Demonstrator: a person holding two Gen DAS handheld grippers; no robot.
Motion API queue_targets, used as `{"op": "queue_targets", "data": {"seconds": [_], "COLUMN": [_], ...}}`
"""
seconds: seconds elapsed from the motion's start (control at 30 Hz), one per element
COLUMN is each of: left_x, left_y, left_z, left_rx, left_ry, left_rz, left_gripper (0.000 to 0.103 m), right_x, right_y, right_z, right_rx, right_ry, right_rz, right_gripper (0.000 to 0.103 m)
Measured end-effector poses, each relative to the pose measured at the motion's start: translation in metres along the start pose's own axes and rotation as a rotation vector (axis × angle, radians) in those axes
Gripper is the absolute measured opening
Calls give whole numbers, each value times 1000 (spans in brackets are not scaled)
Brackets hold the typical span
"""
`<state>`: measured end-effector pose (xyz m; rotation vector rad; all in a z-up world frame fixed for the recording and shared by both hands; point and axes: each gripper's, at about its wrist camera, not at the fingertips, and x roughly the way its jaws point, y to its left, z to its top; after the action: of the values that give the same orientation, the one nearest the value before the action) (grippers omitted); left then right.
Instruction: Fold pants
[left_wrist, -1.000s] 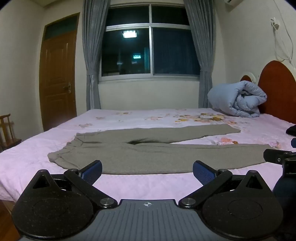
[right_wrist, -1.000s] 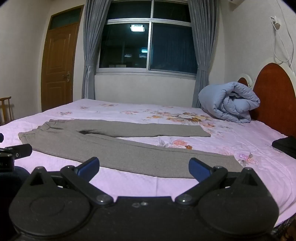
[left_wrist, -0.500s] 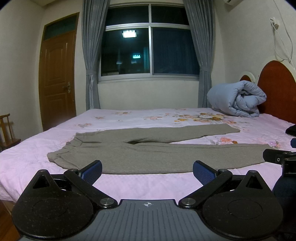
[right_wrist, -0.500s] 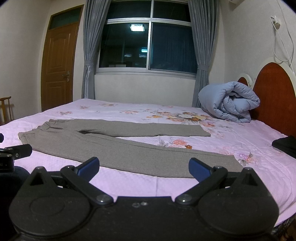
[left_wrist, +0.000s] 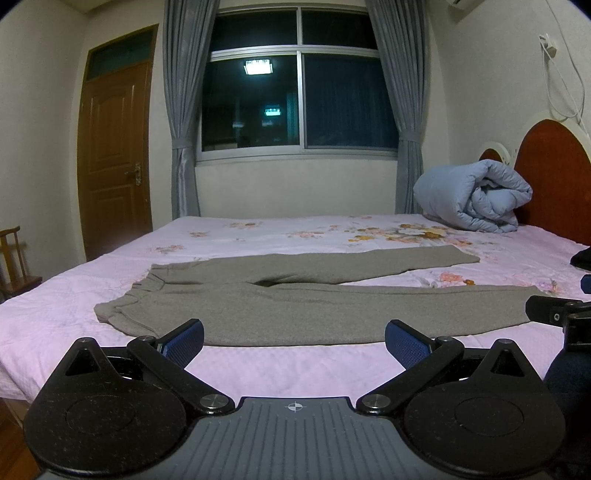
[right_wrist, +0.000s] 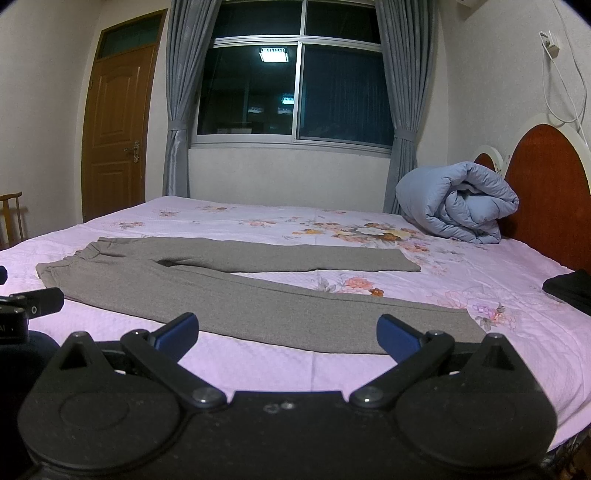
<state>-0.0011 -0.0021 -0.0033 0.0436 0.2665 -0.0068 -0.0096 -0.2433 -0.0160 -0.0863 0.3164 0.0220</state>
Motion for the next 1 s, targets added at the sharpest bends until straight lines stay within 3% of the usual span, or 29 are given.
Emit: {"op": "queue_targets", "data": {"seconds": [1.0], "left_x": [2], "left_y": [-1], "left_z": [0], "left_rx": [4], "left_ry": [5], "left_rz": [1], "left_gripper": [103], "right_x": [0], "right_y": [0], "right_z": [0], "right_rx": [0], "right_ry": [1], "right_rz": [0], "right_gripper": [97]}}
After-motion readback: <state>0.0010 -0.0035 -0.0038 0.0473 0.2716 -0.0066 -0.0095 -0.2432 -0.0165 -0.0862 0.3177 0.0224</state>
